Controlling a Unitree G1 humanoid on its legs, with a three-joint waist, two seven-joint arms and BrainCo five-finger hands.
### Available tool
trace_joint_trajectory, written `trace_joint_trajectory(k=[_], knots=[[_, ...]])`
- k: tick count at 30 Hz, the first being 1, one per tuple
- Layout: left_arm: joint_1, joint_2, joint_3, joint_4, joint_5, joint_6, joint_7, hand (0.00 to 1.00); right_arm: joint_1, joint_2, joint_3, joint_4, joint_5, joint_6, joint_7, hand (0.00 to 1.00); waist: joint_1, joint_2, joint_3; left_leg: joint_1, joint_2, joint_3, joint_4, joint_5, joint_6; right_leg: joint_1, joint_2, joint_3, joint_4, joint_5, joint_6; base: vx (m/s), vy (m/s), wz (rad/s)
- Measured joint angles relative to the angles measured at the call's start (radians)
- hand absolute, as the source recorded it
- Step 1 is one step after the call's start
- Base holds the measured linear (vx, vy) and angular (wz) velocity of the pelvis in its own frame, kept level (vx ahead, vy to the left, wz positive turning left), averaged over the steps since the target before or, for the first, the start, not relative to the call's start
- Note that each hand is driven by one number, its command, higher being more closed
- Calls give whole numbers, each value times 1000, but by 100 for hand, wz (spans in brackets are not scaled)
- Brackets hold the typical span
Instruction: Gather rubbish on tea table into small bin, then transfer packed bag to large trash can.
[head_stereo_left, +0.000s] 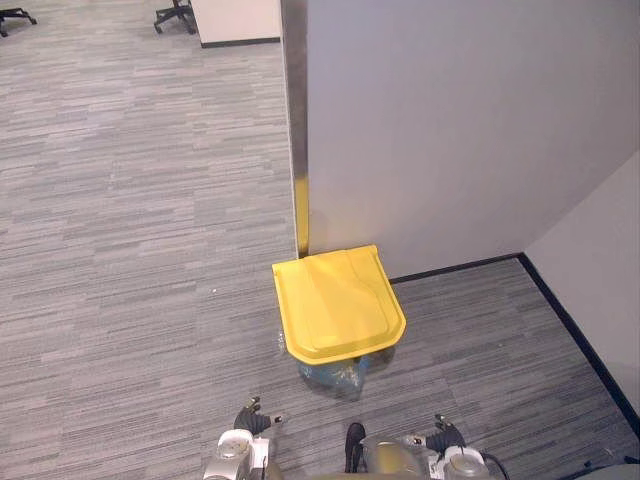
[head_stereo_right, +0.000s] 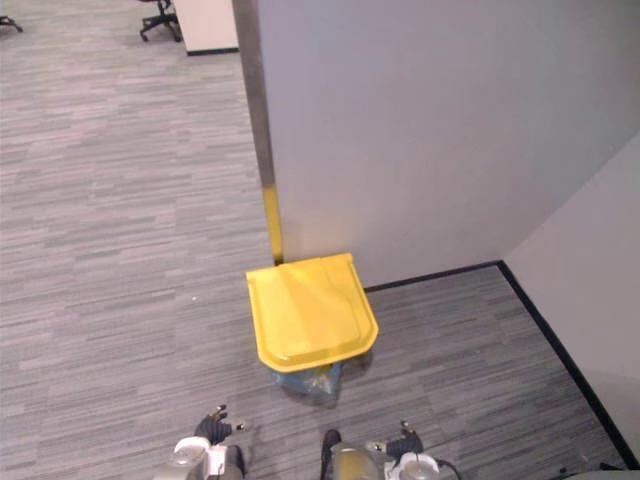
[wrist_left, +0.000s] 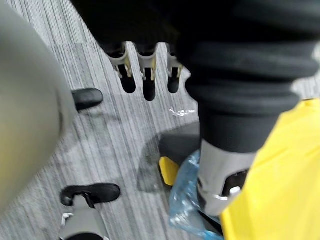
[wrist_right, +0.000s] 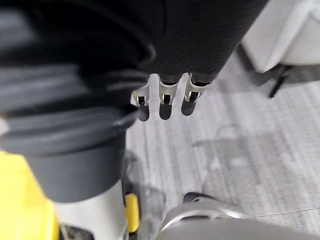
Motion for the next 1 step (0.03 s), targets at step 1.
trace_joint_trajectory(k=[1], knots=[[3, 2, 0, 1, 0, 0, 1, 0, 0, 0, -2, 1, 0, 1, 0, 0, 0, 1, -1, 3, -2, 0, -1, 0, 0, 4, 0, 2, -3, 3, 2, -7, 31, -2]])
